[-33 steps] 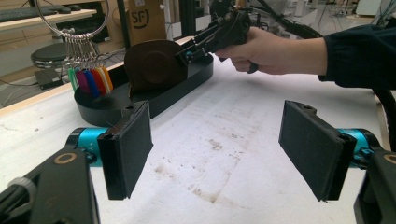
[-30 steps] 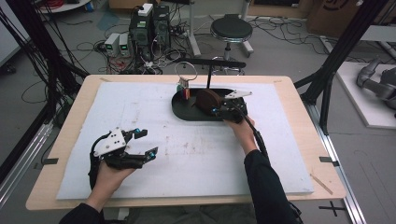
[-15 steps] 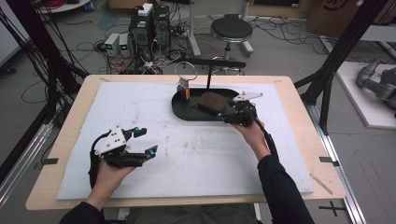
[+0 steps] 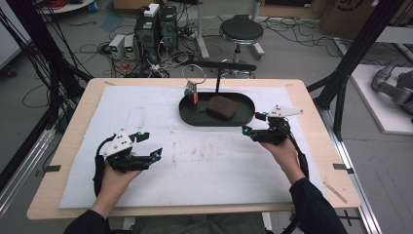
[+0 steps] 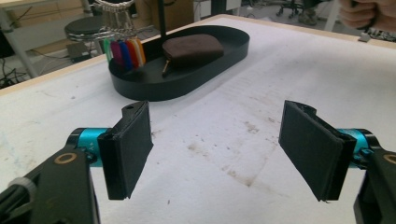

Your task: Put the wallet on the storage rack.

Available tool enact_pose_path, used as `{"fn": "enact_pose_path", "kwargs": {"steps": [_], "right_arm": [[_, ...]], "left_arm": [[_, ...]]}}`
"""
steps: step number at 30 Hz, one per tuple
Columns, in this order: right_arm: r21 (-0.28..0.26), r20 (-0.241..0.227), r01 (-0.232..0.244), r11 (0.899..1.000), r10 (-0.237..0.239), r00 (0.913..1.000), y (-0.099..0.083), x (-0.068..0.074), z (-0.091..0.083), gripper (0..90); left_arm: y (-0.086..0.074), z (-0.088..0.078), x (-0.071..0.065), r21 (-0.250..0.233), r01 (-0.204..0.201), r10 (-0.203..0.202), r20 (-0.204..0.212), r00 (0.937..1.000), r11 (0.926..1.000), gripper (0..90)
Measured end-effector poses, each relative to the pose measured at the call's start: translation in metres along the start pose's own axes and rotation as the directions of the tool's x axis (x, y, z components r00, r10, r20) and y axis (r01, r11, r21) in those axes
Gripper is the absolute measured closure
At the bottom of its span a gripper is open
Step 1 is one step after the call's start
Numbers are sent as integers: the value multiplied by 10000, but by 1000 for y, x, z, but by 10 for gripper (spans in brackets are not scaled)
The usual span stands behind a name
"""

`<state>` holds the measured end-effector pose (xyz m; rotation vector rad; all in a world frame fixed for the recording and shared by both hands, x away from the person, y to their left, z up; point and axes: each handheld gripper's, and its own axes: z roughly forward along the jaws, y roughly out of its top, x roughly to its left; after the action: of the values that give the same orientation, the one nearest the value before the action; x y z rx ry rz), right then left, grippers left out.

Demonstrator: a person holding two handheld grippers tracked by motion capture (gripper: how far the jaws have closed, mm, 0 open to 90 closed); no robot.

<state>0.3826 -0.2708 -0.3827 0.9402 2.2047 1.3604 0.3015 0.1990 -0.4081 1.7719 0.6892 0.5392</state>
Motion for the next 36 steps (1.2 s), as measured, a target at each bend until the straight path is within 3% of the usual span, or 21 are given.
{"fn": "enact_pose_path", "kwargs": {"steps": [6, 20, 25, 36], "right_arm": [[-195, -49, -582, 9981, 581, 9983, -17, -3, -26, 215], [-524, 578, -600, 9968, 630, 9963, -57, -21, -60, 215], [-709, 856, -782, 9944, 841, 9928, -59, -26, -65, 215], [-480, 1052, -879, 9950, 925, 9901, -62, -29, -63, 215]], "left_arm": [[-2, -2, 5, -1, 257, -257, -363, 9990, 9997, 255], [-1, -15, 13, -269, 297, -320, -907, 9954, 9992, 248], [-2, -20, 17, -335, 369, -405, -1144, 9926, 9988, 245], [-6, -24, 23, -245, 508, -536, -1312, 9899, 9984, 245]]}}
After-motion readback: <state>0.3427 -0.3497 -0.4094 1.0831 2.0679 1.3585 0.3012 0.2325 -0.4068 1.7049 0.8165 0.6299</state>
